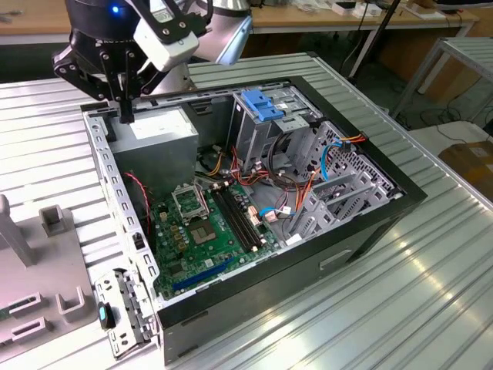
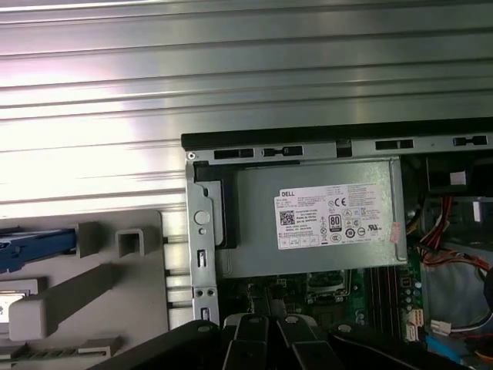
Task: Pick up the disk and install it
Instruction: 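Reach for the disk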
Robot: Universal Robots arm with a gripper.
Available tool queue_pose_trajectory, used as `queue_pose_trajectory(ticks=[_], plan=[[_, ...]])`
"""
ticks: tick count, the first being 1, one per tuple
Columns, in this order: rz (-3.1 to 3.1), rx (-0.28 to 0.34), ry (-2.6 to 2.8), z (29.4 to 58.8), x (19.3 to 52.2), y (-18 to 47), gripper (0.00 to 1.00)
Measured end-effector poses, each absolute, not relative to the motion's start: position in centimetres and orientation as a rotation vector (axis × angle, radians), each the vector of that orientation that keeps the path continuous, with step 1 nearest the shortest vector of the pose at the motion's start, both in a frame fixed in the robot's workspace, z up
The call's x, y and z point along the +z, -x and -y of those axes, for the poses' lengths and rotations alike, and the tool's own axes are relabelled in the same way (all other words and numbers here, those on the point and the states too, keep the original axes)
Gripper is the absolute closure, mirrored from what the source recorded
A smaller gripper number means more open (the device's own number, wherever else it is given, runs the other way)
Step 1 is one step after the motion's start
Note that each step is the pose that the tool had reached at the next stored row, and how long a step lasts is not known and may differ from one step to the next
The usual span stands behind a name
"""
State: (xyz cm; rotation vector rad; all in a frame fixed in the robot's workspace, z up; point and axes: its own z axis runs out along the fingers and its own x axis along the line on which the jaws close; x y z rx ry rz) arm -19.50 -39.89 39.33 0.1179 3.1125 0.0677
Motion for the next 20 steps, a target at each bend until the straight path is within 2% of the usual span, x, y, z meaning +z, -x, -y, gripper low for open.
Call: queue_pose_trajectory(ticks=[20], plan=[[-3.112,0.068,-0.118,39.9,39.3,24.3,0.89]])
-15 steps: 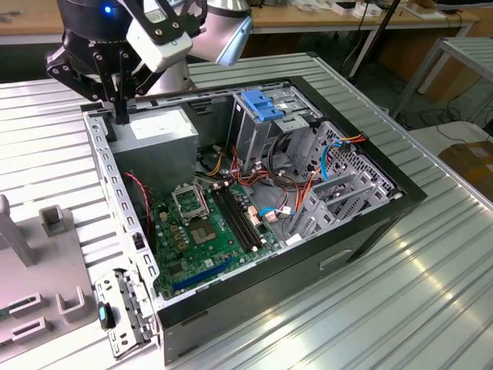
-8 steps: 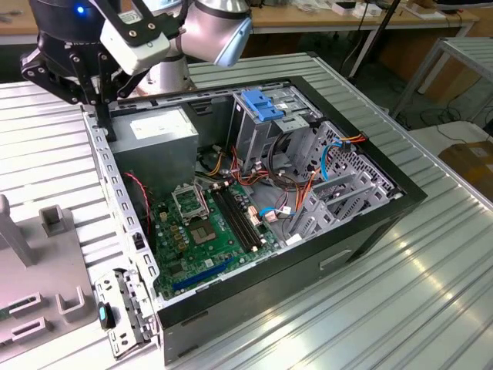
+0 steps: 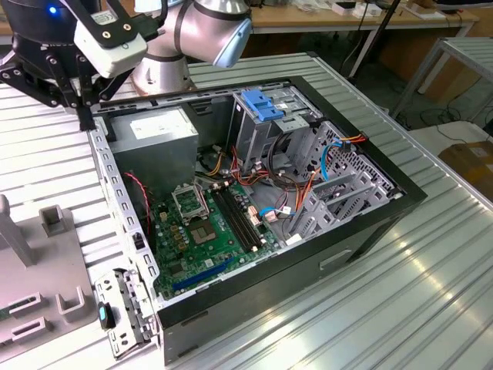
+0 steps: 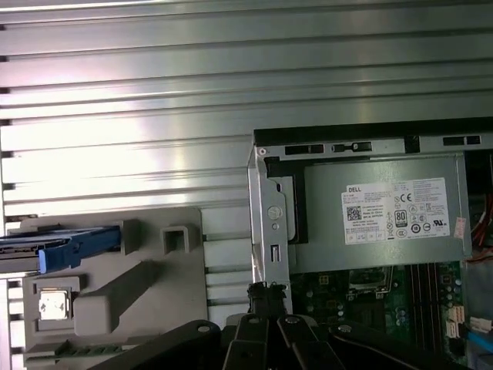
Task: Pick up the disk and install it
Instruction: 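Reach for the disk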
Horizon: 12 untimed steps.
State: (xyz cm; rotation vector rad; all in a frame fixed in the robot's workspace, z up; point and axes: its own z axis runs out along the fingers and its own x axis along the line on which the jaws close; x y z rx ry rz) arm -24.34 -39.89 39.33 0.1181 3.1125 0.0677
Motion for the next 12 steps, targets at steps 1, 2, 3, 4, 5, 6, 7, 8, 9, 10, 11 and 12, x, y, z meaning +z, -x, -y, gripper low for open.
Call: queue_pose_trajectory(ticks=[1,2,3,4,5,6,7,8,9,10,11,12], plan=[[-3.113,0.068,-0.118,39.9,39.3,24.5,0.89],[-3.112,0.068,-0.118,39.9,39.3,24.7,0.89],[-3.112,0.068,-0.118,39.9,39.3,24.8,0.89],[-3.112,0.068,-0.118,39.9,39.3,25.0,0.89],[-3.112,0.068,-0.118,39.9,39.3,25.2,0.89],[-3.113,0.068,-0.118,39.9,39.3,25.4,0.89],[-3.113,0.068,-0.118,39.9,39.3,25.7,0.89],[-3.113,0.068,-0.118,39.9,39.3,25.9,0.89],[-3.113,0.068,-0.118,39.9,39.3,26.0,0.89],[-3.113,0.068,-0.118,39.9,39.3,26.2,0.89],[-3.113,0.068,-0.118,39.9,39.3,26.4,0.89],[-3.113,0.068,-0.118,39.9,39.3,26.6,0.89]])
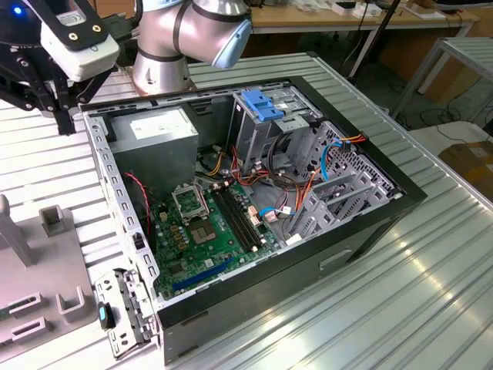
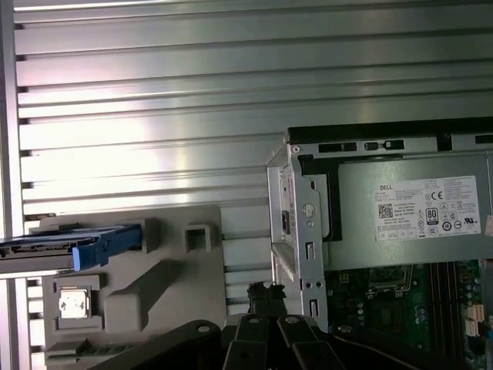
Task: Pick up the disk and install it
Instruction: 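Reach for the disk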
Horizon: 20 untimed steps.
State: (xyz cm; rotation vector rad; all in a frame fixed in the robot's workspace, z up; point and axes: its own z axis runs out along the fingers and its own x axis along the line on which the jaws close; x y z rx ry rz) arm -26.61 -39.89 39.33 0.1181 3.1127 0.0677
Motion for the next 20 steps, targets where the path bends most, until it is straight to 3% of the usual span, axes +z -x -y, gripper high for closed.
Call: queue_pose_trajectory(ticks=[20], plan=[[-3.113,0.068,-0.118,39.9,39.3,35.7,0.89]])
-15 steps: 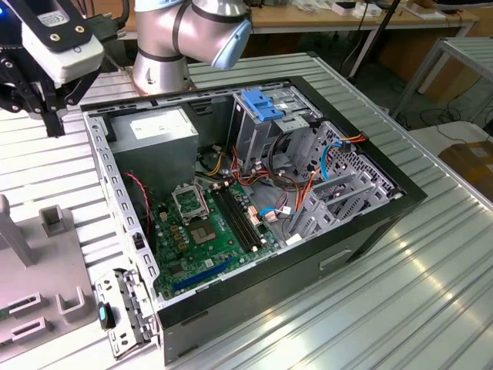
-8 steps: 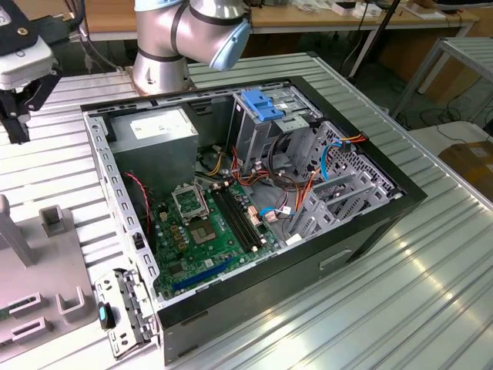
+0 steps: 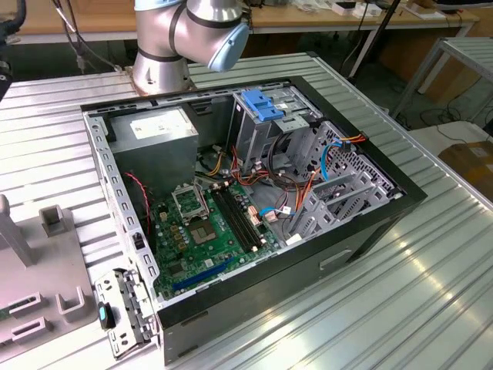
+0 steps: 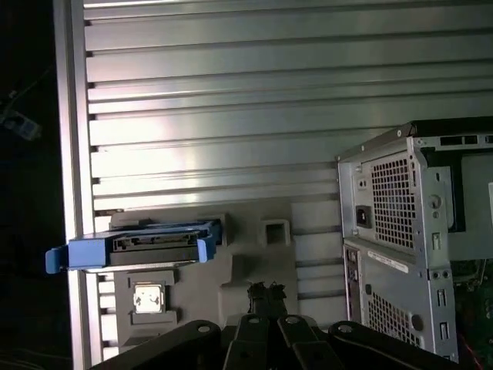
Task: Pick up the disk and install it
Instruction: 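Reach for the disk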
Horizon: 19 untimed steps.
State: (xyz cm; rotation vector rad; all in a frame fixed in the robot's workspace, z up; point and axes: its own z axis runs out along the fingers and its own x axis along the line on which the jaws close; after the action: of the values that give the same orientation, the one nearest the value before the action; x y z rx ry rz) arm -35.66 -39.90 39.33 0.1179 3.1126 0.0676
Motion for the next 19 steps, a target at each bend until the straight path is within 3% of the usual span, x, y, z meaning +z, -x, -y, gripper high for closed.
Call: queue_pose_trajectory(ticks=[19], plan=[[-3.113,0.068,-0.118,39.4,39.3,45.1,0.89]])
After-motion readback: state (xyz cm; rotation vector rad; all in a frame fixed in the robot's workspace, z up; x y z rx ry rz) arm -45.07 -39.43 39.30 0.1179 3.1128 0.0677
